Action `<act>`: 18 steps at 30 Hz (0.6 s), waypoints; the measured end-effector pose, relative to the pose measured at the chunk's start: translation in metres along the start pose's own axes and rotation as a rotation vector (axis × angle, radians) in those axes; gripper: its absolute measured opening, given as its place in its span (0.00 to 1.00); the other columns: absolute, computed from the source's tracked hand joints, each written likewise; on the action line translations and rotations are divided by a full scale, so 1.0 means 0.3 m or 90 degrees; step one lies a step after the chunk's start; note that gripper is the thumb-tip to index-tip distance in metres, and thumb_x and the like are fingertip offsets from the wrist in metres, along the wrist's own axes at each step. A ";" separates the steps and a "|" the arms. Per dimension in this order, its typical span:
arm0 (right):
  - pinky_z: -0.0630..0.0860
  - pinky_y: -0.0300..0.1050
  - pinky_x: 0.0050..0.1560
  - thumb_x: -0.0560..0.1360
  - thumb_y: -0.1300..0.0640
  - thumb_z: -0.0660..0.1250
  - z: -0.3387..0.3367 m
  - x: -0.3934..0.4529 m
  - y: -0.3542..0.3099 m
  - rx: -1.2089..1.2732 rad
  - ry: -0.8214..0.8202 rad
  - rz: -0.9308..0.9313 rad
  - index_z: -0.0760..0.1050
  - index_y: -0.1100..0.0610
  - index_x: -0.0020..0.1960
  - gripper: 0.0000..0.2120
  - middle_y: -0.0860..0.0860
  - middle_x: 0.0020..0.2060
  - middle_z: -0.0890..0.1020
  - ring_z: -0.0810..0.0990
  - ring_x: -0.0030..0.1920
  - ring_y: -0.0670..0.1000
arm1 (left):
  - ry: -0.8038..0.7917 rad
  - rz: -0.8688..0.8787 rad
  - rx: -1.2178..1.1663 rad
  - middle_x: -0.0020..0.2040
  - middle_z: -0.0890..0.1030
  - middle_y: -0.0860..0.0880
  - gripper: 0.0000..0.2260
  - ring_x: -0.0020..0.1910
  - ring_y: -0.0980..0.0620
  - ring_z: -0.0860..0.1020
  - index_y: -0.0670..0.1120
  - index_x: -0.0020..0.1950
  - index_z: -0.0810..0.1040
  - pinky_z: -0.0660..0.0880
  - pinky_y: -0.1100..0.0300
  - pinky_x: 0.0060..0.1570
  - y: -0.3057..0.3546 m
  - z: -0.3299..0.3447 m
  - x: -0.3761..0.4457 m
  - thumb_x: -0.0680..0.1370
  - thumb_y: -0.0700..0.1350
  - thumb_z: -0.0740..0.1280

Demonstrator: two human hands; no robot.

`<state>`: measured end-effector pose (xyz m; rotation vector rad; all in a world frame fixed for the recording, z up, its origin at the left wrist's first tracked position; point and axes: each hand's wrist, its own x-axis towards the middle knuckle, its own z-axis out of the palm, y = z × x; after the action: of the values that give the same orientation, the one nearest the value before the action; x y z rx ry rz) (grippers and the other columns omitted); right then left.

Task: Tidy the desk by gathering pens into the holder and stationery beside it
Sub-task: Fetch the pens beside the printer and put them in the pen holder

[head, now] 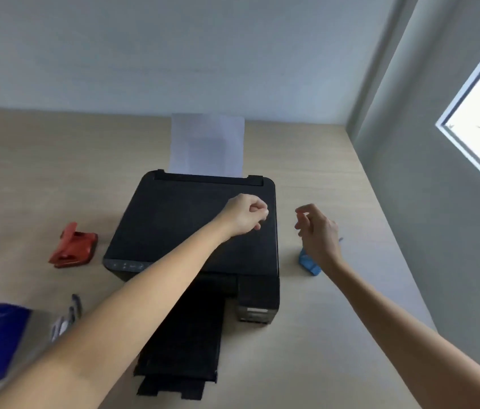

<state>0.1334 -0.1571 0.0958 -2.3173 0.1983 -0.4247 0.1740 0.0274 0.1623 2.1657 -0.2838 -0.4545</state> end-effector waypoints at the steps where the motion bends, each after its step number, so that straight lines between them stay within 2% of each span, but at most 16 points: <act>1: 0.75 0.49 0.42 0.79 0.58 0.57 0.027 0.002 -0.056 0.007 -0.009 -0.015 0.75 0.54 0.50 0.08 0.49 0.32 0.81 0.80 0.34 0.56 | 0.020 -0.011 -0.018 0.48 0.83 0.49 0.11 0.39 0.54 0.81 0.45 0.59 0.78 0.73 0.64 0.36 -0.037 -0.062 -0.039 0.79 0.45 0.63; 4: 0.75 0.44 0.39 0.78 0.58 0.58 0.129 -0.008 -0.230 0.041 -0.045 -0.061 0.75 0.53 0.49 0.07 0.48 0.32 0.81 0.80 0.35 0.54 | 0.081 -0.044 -0.050 0.47 0.83 0.50 0.10 0.37 0.56 0.80 0.45 0.57 0.79 0.72 0.66 0.34 -0.173 -0.235 -0.160 0.79 0.45 0.63; 7: 0.70 0.25 0.31 0.78 0.60 0.59 0.272 -0.055 -0.432 0.101 -0.099 -0.102 0.76 0.55 0.50 0.07 0.52 0.34 0.82 0.79 0.33 0.49 | 0.155 -0.092 -0.089 0.44 0.82 0.49 0.10 0.33 0.57 0.78 0.42 0.57 0.79 0.71 0.74 0.27 -0.355 -0.396 -0.301 0.80 0.43 0.63; 8: 0.70 0.24 0.30 0.78 0.60 0.60 0.334 -0.080 -0.505 0.120 -0.128 -0.113 0.76 0.56 0.50 0.07 0.53 0.35 0.83 0.80 0.33 0.50 | 0.177 -0.113 -0.110 0.43 0.81 0.48 0.10 0.32 0.57 0.77 0.40 0.57 0.78 0.69 0.76 0.24 -0.430 -0.450 -0.356 0.80 0.43 0.63; 10: 0.70 0.25 0.30 0.78 0.60 0.60 0.437 -0.125 -0.620 0.140 -0.182 -0.133 0.76 0.56 0.50 0.06 0.52 0.36 0.83 0.81 0.33 0.51 | 0.210 -0.151 -0.126 0.42 0.80 0.47 0.08 0.31 0.56 0.76 0.40 0.55 0.78 0.68 0.77 0.23 -0.567 -0.526 -0.444 0.80 0.41 0.63; 12: 0.71 0.27 0.31 0.78 0.60 0.61 0.553 -0.178 -0.721 0.148 -0.236 -0.157 0.76 0.55 0.50 0.06 0.51 0.35 0.82 0.80 0.33 0.50 | 0.243 -0.183 -0.112 0.39 0.79 0.46 0.06 0.30 0.55 0.75 0.41 0.49 0.78 0.69 0.75 0.24 -0.717 -0.589 -0.534 0.80 0.39 0.62; 14: 0.71 0.29 0.32 0.78 0.60 0.60 0.670 -0.238 -0.809 0.147 -0.289 -0.174 0.76 0.56 0.49 0.06 0.50 0.34 0.81 0.78 0.32 0.48 | 0.266 -0.244 -0.101 0.36 0.77 0.47 0.09 0.30 0.53 0.73 0.43 0.41 0.75 0.71 0.71 0.28 -0.866 -0.635 -0.619 0.80 0.36 0.60; 15: 0.72 0.33 0.32 0.77 0.61 0.60 0.722 -0.267 -0.843 0.143 -0.313 -0.184 0.76 0.57 0.49 0.06 0.49 0.33 0.80 0.77 0.31 0.49 | 0.270 -0.279 -0.070 0.35 0.76 0.48 0.11 0.32 0.51 0.73 0.45 0.39 0.75 0.72 0.66 0.33 -0.941 -0.646 -0.653 0.79 0.36 0.60; 16: 0.73 0.37 0.33 0.77 0.62 0.59 0.779 -0.297 -0.873 0.134 -0.340 -0.194 0.76 0.58 0.48 0.06 0.49 0.32 0.80 0.77 0.31 0.50 | 0.265 -0.317 -0.025 0.36 0.76 0.48 0.11 0.35 0.49 0.74 0.46 0.39 0.76 0.72 0.62 0.37 -1.019 -0.654 -0.687 0.78 0.36 0.59; 18: 0.74 0.44 0.35 0.75 0.64 0.58 0.876 -0.350 -0.904 0.109 -0.395 -0.194 0.75 0.60 0.47 0.07 0.50 0.32 0.80 0.78 0.33 0.54 | 0.233 -0.381 0.058 0.42 0.81 0.47 0.13 0.44 0.47 0.78 0.45 0.47 0.81 0.75 0.57 0.47 -1.149 -0.642 -0.735 0.76 0.35 0.58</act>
<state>0.1342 0.2348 0.0911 -2.1968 -0.4789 0.1417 0.0679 0.4489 0.0371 2.3510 0.5706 -0.3621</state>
